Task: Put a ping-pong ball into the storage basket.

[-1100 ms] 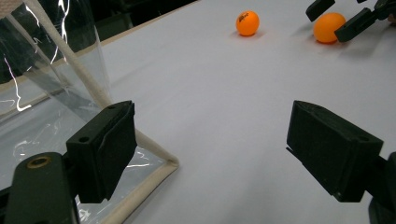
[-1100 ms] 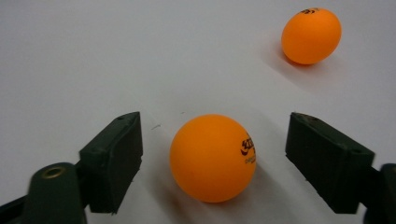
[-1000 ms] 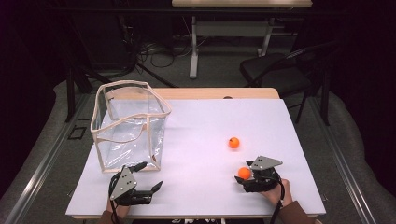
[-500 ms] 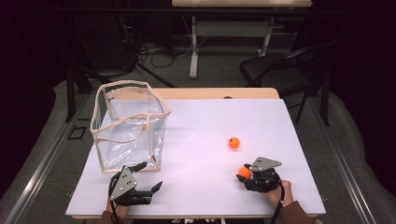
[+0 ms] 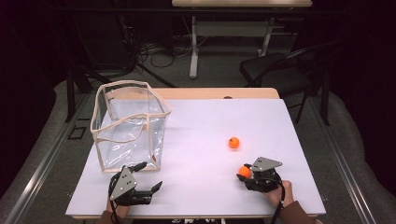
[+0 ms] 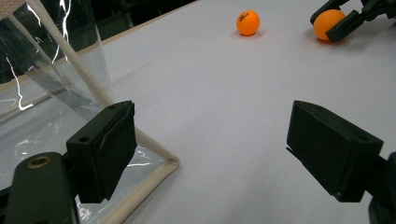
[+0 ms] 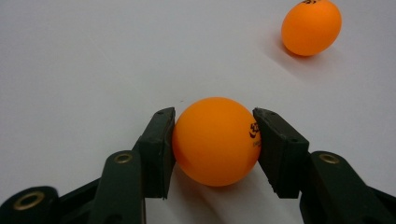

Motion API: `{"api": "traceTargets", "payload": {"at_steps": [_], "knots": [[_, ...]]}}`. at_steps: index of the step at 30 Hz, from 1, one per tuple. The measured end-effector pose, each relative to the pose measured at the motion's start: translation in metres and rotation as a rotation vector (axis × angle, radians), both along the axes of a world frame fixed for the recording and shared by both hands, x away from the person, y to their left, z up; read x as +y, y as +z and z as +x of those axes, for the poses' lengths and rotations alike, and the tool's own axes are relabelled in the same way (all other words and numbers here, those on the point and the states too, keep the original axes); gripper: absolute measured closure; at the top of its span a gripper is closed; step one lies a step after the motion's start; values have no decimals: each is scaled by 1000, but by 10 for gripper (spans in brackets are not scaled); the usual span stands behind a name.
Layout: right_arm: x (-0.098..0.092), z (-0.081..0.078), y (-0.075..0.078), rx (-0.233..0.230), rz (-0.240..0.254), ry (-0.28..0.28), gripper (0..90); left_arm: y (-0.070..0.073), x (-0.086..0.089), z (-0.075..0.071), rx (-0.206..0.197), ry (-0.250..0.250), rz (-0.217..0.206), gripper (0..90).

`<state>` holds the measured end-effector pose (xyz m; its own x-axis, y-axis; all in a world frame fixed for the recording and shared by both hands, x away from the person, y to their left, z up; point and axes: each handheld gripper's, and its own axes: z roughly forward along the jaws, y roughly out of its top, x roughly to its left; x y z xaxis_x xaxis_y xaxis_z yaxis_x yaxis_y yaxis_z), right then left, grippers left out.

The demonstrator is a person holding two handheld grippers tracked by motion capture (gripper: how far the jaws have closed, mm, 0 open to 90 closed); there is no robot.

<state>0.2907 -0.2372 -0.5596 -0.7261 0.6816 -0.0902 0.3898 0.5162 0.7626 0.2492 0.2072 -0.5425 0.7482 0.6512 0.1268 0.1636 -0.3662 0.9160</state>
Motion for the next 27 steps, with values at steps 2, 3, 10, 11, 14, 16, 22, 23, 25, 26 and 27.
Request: {"api": "traceTargets", "payload": {"at_steps": [2,3,10,11,14,16,22,23,25,26,27], "knots": [[0,-2,4,-20,10,-7,501,0,0,0,0,-1,0,159],[0,-2,5,-21,10,-3,501,0,0,0,0,-1,-1,158],[0,-3,7,-32,19,-5,501,0,0,0,0,-2,1,159],[1,-3,7,-33,20,-6,501,0,0,0,0,-2,1,159],[1,-3,8,-35,26,-6,501,0,0,0,0,-3,1,158],[2,-3,9,-41,30,-2,501,0,0,0,0,-2,1,159],[5,-4,12,-49,43,5,502,0,0,0,0,-5,2,159],[6,-4,13,-54,44,6,501,0,0,0,-1,-6,3,159],[7,-4,14,-59,48,10,502,0,0,0,0,-5,1,159],[7,-4,14,-62,50,10,502,0,0,0,0,-6,1,159],[8,-4,14,-62,50,11,502,0,0,0,0,-7,3,159]]}}
